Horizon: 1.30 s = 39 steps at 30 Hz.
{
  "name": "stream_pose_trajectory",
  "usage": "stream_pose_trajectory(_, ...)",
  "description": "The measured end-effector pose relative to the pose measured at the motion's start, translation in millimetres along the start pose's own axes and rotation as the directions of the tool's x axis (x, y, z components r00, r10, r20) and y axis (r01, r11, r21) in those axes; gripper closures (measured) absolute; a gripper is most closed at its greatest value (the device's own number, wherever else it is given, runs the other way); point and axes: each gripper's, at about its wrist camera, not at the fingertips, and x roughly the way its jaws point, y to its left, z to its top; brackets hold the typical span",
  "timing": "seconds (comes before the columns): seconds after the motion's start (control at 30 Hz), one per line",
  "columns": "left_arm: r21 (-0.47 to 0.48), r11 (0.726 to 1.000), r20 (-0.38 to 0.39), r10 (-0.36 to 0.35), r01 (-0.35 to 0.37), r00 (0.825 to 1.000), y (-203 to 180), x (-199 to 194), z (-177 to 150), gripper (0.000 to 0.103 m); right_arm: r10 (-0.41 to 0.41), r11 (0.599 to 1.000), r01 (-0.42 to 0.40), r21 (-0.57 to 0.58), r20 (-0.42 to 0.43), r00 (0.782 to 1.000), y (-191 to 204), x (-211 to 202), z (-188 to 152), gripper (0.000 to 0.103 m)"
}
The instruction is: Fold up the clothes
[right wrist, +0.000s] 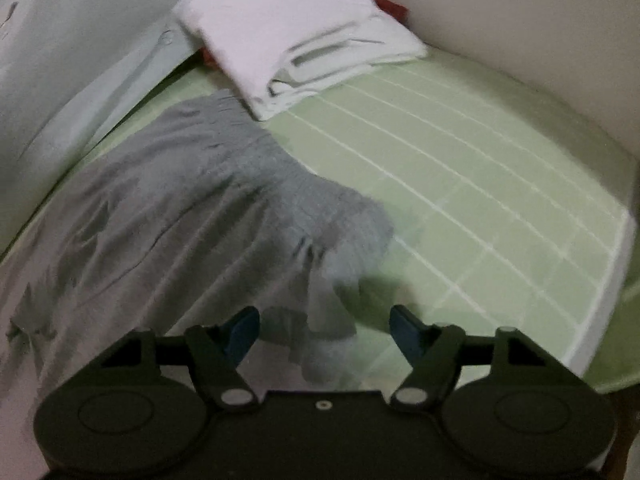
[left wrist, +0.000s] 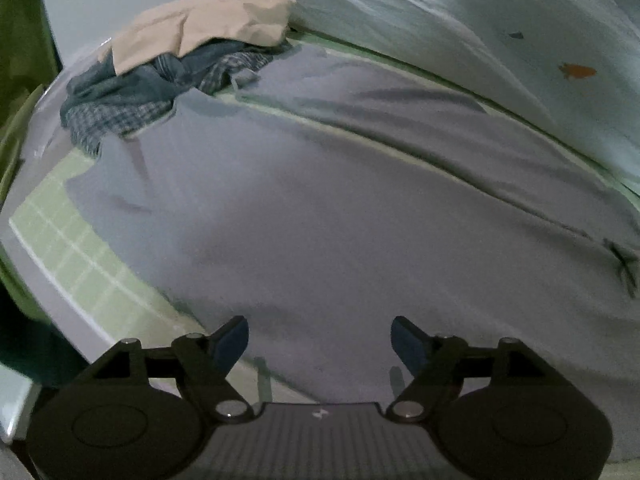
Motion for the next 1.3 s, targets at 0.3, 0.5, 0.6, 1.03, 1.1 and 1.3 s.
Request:
stream_pose_trajectory(0.3, -0.053, 0.999, -0.006, 0.007, -0.007, 1.0, -19.8, -0.8, -6.5, 0.024, -0.026, 0.999, 0.027, -0.022, 0.025, 0.999, -38.3, 11.6, 34.3, 0.098)
stream_pose_trajectory(0.5, -0.108, 0.994, -0.016, 0.028, -0.03, 0.999, -6.2, 3.2, -3.1, 0.024, -0.021, 0.999, 0.021, 0.039, 0.007, 1.0, -47.0, 3.3, 25.4, 0.054)
stream_pose_trajectory(0.6, -0.16, 0.986, -0.024, 0.047, -0.05, 0.999, 16.7, 8.3, 1.8, 0.023, -0.002, 0.998, 0.002, 0.067, -0.001, 1.0, -38.8, -5.3, 9.2, 0.029)
stream_pose_trajectory(1.03, -0.287, 0.941, -0.035, 0.174, -0.177, 0.984, 158.8, 40.5, 45.7, 0.023, -0.08, 0.993, 0.078, 0.084, 0.025, 0.996, 29.9, -16.7, -48.4, 0.0)
stream_pose_trajectory(1.1, -0.29, 0.939, -0.024, 0.187, -0.186, 0.982, 177.5, 49.2, 53.7, 0.023, -0.108, 0.99, 0.104, 0.093, 0.038, 0.993, 34.3, -16.3, -51.5, 0.0)
stream_pose_trajectory(1.3, -0.307, 0.928, 0.001, 0.22, -0.209, 0.976, 214.1, 74.6, 76.9, 0.024, -0.186, 0.978, 0.179, 0.109, 0.059, 0.981, 44.8, -12.5, -56.9, 0.0)
